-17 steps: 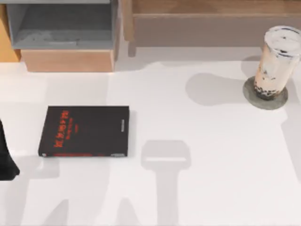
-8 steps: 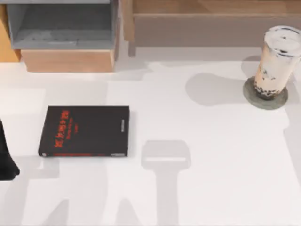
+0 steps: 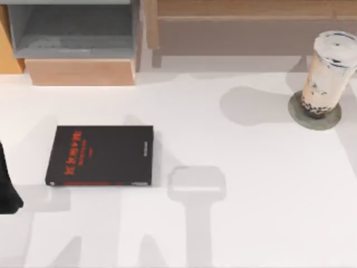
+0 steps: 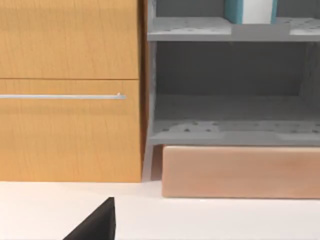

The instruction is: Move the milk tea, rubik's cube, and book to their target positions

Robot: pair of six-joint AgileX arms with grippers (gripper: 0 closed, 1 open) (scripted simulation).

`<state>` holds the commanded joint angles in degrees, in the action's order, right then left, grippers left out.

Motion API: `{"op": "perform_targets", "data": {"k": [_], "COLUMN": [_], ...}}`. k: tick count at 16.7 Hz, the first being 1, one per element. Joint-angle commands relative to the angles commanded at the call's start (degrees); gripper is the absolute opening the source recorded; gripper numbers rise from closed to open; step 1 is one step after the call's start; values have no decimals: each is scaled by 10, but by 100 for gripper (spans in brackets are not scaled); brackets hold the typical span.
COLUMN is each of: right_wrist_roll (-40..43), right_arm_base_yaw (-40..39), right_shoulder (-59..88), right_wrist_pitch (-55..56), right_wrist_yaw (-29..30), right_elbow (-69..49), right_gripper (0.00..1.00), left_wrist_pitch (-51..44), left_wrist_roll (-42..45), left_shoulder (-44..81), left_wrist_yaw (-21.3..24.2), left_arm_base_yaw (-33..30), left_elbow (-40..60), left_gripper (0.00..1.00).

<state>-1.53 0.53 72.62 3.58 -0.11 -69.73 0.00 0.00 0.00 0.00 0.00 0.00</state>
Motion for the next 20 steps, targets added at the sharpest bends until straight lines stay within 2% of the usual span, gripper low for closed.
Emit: {"op": "perform_targets", "data": {"k": [13, 16, 20], "right_wrist_roll": [13, 15, 15], "right_arm_base_yaw": [-4, -5, -5], "right_shoulder": [-627, -703, -726], "right_wrist_pitch": [-29, -34, -36], "right_wrist_yaw": [-8, -1, 1], "right_elbow": [598, 674, 697], "right_gripper": [100, 100, 100], "left_wrist_pitch": [0, 0, 0], "left_wrist_roll": [0, 0, 0], "left_shoulder": [0, 0, 0], "left_wrist_yaw": [0, 0, 0], "left_arm_base_yaw": [0, 0, 0], "left_elbow": [0, 0, 0], "left_gripper": [100, 100, 100]}}
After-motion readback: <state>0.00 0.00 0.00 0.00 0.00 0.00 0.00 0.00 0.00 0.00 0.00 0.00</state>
